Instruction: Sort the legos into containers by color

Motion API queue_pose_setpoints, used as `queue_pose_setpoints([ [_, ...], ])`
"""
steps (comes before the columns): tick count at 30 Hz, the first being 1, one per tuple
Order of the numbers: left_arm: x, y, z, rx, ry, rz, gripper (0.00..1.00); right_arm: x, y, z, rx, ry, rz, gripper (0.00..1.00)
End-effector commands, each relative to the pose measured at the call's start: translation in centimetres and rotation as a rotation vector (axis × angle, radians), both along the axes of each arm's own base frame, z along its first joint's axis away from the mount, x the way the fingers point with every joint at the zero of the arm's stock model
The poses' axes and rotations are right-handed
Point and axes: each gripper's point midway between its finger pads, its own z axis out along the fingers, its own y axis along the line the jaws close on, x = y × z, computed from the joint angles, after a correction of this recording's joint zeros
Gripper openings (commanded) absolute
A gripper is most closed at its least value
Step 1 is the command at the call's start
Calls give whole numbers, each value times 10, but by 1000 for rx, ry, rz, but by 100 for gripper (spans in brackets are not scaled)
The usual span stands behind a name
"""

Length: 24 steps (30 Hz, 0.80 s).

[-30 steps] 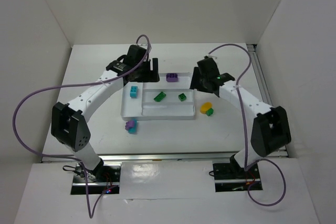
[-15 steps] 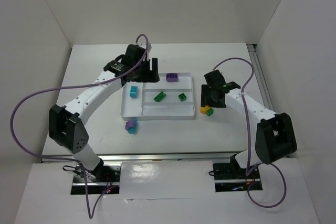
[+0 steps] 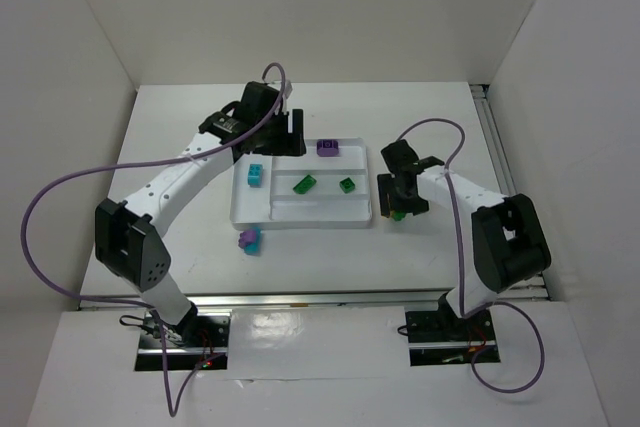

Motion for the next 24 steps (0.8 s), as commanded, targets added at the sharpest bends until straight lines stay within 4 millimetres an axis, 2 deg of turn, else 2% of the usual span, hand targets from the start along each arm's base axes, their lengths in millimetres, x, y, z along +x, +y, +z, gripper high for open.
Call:
queue_pose_setpoints([
  [1, 5, -4, 8, 3, -21, -25, 83, -2, 1, -6, -13, 18, 37, 75],
  [6, 5, -4, 8, 3, -21, -25, 83, 0, 3, -13, -12, 29, 52, 76],
  [8, 6, -5, 3, 8, -11, -25, 83, 7, 6, -13, -9, 22, 52, 76],
  [10, 6, -7, 8, -2, -18, -32, 83, 14, 10, -13, -3, 21, 63, 76],
  [11, 7, -8, 3, 3, -9, -32, 83, 16, 6, -19, -15, 30, 51, 76],
  [13, 8, -8, 7, -2, -17, -32, 83, 25, 6, -16, -9, 12, 42, 77],
  [18, 6, -10, 1, 13, -3, -35, 83, 42, 11, -17, 68, -30, 29, 78],
  [19, 8, -11, 5, 8, -11, -35, 83, 39, 12, -20, 75, -23, 32, 78],
  [21, 8, -11, 5, 8, -11, -35, 83, 43, 15, -13, 103, -66, 25, 75],
  [24, 9, -11, 1, 13, -3, -35, 83, 38, 18, -14, 134, -82, 26, 69],
])
